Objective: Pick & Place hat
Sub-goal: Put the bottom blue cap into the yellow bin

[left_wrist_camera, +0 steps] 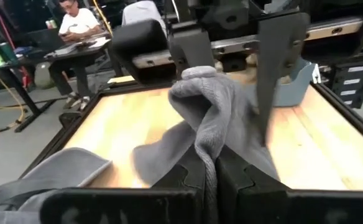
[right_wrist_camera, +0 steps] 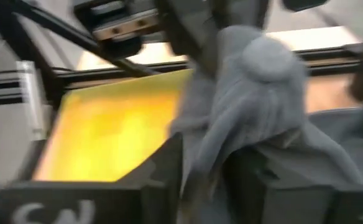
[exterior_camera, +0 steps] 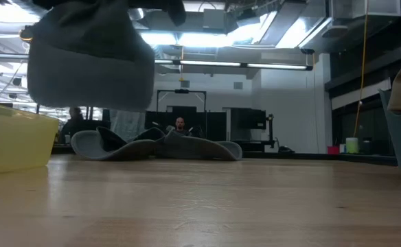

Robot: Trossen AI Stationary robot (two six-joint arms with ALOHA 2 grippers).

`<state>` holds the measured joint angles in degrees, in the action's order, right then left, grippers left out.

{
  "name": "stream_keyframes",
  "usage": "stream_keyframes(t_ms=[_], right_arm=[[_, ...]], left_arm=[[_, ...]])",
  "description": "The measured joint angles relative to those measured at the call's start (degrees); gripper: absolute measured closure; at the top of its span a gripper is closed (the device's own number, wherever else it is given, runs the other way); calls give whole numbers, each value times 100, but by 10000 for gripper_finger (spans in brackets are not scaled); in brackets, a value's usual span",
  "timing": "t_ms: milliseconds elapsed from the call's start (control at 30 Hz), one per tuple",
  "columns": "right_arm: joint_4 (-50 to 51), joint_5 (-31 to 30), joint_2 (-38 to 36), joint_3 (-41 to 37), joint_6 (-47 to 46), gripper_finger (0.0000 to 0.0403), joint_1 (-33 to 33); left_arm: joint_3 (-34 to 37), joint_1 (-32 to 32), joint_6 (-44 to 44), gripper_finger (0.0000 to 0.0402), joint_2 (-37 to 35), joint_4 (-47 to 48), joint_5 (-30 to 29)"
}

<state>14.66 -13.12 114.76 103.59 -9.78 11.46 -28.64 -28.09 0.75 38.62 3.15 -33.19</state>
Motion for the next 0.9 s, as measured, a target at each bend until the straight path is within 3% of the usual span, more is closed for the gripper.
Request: stream_keyframes(t_ms=[100, 200, 367, 600, 900], right_arm=[[2, 487, -7, 0, -201, 255, 5], [113, 975, -9, 0, -204, 212, 13], [278, 1575, -9, 0, -443, 170, 38], [752, 2526, -11, 0, -755, 162, 107], [1092, 2527, -11, 0, -472, 162, 173]], left_arm=[[2, -86, -10, 396, -170, 55, 77], [4, -220, -136, 397, -383, 128, 531], [4, -533, -738, 397, -763, 683, 1177], [4, -1031, -1692, 396, -1343, 1759, 1250], [0, -1528, -1671, 397, -1792, 2564, 2326]])
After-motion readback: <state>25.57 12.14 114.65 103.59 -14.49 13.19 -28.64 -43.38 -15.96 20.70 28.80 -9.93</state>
